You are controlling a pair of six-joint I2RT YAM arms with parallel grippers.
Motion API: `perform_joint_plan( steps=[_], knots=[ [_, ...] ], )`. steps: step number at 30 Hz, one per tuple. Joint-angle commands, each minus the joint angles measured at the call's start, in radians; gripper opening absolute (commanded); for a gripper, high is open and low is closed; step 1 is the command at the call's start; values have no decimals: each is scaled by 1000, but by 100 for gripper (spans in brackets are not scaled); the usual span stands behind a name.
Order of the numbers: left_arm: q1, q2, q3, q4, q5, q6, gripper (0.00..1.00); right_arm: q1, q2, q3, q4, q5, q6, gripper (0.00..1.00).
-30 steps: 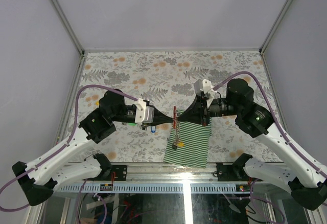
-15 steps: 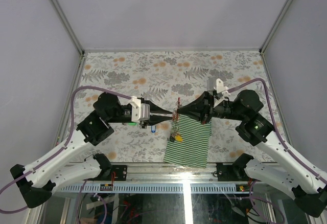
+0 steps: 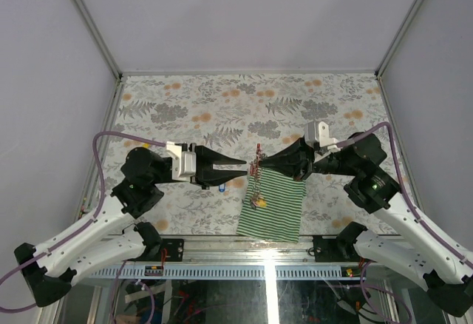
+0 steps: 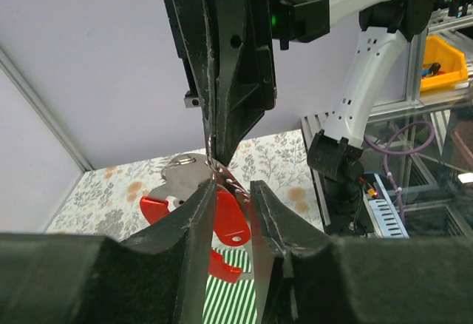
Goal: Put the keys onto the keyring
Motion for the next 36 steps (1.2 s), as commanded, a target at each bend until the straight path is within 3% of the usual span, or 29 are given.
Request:
perform_joint_plan(
  steps=[1, 27, 36],
  knots=[
    [-8, -3, -21, 214, -8, -94, 27, 3, -22, 69, 51, -59, -41, 0],
    [-28, 88, -11, 330, 24, -159, 27, 3, 1, 105, 56, -93, -26, 0],
    [-37, 107, -9, 328, 28, -163, 19, 2, 6, 104, 59, -96, -27, 0]
  ],
)
